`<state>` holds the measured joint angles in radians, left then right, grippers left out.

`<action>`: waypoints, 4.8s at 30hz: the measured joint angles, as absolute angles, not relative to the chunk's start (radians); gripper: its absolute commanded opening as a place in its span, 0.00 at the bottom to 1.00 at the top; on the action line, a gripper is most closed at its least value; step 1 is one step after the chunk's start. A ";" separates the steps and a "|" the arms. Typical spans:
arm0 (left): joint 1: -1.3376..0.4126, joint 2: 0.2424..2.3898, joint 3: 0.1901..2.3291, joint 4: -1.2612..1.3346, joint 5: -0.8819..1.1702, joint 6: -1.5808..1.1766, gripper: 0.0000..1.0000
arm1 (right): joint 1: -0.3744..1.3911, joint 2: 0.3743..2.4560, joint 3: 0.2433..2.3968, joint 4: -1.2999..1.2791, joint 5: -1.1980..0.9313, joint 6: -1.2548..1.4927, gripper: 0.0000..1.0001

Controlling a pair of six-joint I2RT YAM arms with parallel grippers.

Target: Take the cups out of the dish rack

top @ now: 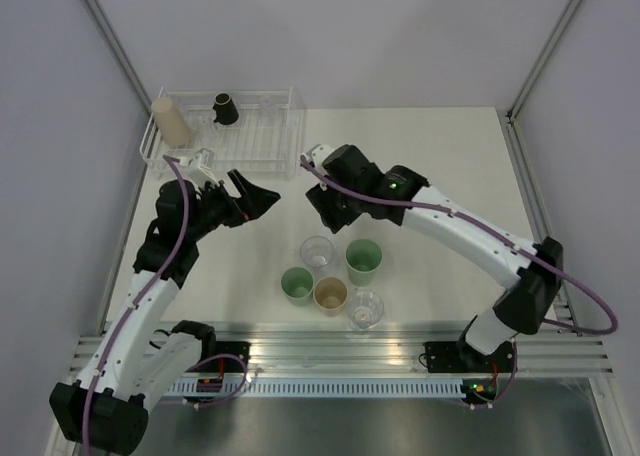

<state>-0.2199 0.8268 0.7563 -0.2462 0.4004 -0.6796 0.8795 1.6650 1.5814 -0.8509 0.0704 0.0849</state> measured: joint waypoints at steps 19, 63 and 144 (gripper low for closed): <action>-0.199 1.623 1.407 -0.184 -0.297 -0.496 1.00 | 0.865 1.133 1.162 -0.617 0.133 0.173 0.87; 0.047 2.301 1.913 -0.183 -0.304 -0.213 1.00 | 0.865 1.077 0.999 -0.665 0.186 0.266 0.98; -0.284 1.468 0.368 1.256 0.798 -1.871 0.02 | 0.821 1.123 0.774 0.119 -0.065 0.281 0.98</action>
